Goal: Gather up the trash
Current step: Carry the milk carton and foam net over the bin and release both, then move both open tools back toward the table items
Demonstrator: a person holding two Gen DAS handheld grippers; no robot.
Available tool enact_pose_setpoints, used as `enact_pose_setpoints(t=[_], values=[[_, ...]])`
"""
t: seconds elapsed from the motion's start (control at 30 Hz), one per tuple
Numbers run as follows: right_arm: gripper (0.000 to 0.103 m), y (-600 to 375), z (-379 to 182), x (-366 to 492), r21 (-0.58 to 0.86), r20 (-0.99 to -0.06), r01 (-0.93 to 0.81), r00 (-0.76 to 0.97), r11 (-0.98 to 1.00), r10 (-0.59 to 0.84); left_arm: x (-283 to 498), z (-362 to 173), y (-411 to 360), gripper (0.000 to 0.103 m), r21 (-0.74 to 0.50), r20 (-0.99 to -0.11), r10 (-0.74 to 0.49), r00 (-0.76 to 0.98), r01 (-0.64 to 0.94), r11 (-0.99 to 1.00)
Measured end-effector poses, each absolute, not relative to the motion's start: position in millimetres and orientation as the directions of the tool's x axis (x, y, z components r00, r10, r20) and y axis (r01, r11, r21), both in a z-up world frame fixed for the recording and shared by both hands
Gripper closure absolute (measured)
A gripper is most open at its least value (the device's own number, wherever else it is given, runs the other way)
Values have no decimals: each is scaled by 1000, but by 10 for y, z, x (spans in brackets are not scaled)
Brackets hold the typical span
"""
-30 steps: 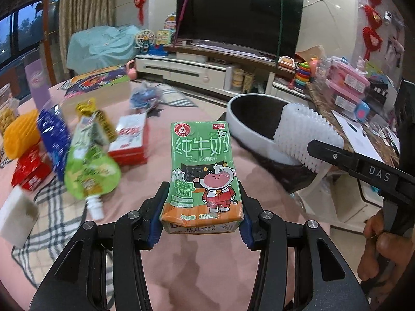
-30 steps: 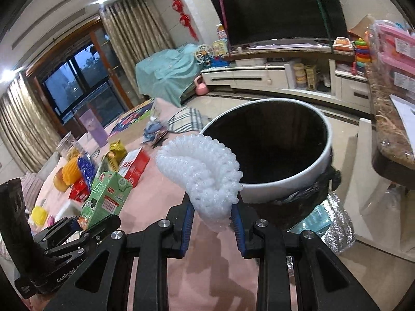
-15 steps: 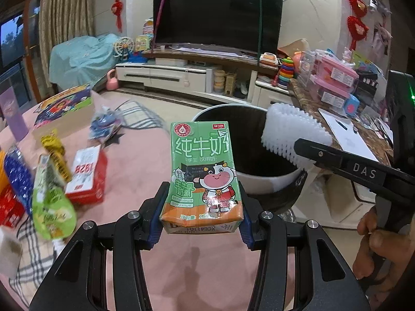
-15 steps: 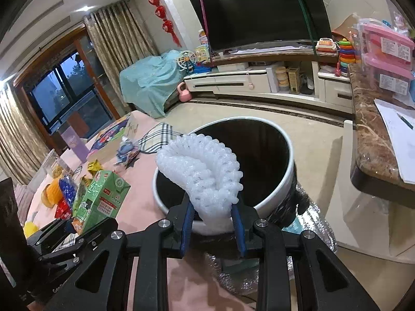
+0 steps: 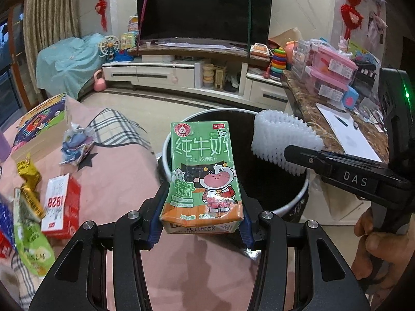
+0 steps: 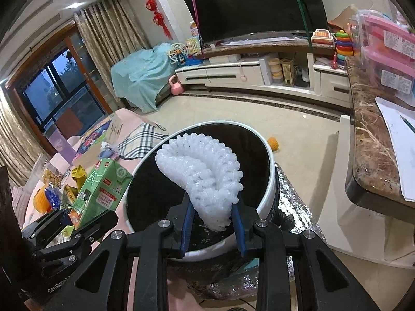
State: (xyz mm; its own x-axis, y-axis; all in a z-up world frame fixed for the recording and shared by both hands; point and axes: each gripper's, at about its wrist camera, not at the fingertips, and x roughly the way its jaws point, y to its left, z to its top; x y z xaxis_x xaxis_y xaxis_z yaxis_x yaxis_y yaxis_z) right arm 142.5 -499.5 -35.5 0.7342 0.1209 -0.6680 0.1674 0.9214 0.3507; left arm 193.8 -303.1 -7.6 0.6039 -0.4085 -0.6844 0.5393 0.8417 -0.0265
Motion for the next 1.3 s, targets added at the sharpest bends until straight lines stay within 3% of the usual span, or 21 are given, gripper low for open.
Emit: enact_pose_setpoints(t=[0.5,0.57,0.7,0.97,1.1,1.3], values=[[71,-5074,-414,1653,348,-698,167,703,922,136,2142,-152,-3159,56,-42,-718,-404,567,543,839],[67,-5068,-404,1658,343,-698,164,703,925,134,2152,-151,-3153,55,-43,-720,-401,567,540,841],[50,-5055,-392,1656,346,-694,159,707,924,138,2144,-131,-3103,42,-47,-712,-399,577,528,848],[47,-5041,-338,1577,356,-679,167,722,920,132,2033,-108,-2891,37,-72,-695,-403,596,501,863],[36,-4967,-311,1497,370,-660,159,738,915,139,1962,-144,-2734,34,-98,-691,-404,599,477,874],[35,-4878,-242,1383,385,-635,157,760,910,137,1842,-120,-2548,33,-110,-677,-403,615,457,883]])
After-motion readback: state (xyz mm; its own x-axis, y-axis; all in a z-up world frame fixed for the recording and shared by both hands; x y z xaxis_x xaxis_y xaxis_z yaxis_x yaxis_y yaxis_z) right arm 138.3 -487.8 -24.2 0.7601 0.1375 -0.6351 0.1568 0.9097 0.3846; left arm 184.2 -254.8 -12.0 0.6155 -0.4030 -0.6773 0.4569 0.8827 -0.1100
